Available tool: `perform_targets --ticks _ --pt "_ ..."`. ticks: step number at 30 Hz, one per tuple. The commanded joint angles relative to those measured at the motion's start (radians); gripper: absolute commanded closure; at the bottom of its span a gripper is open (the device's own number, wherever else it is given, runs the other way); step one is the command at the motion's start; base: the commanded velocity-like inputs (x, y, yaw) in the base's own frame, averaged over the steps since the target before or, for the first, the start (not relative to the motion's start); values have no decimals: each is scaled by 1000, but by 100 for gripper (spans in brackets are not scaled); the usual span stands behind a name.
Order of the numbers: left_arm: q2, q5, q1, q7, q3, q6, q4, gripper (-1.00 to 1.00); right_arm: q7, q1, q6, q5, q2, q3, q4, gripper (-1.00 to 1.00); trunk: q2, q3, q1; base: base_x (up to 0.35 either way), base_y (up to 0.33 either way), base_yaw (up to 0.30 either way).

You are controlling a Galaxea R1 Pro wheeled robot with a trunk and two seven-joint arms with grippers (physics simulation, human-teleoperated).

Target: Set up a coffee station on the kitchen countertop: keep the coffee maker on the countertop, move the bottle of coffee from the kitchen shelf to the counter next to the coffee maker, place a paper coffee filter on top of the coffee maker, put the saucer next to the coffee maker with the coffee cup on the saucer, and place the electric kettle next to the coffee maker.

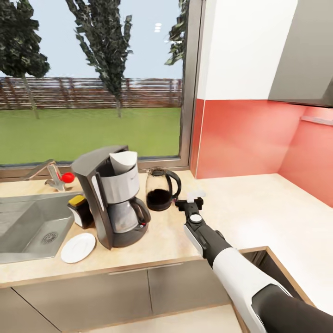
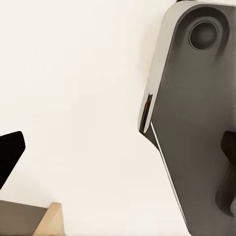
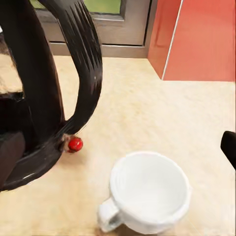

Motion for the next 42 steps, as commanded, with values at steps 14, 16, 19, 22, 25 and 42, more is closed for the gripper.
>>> perform_targets --ticks 14,16,19,22,25,42 --pt "7 -2 -1 2 3 -2 1 -100 -9 -1 1 -6 -5 2 0 -100 -2 -2 0 -176 -218 0" --pt "7 -2 -1 9 3 -2 2 -100 -9 -1 -7 -6 -7 1 0 -100 -2 -2 0 -5 -50 0" --pt "8 -2 0 17 3 -2 2 -100 -9 -1 -11 -6 -7 1 0 -100 -2 -2 0 -2 -19 0" --pt "8 -3 0 20 -1 -1 2 -100 -9 -1 -12 -6 -7 1 -2 -100 -2 -2 0 -1 -5 0" --pt "8 -5 0 20 -7 5 1 -100 -9 -1 4 -6 -6 0 -14 -100 -2 -2 0 0 -1 0" --pt "8 -21 -2 19 -11 97 1 -100 -73 -3 607 -4 -4 -94 -248 -100 -2 -2 0 3 0 0"
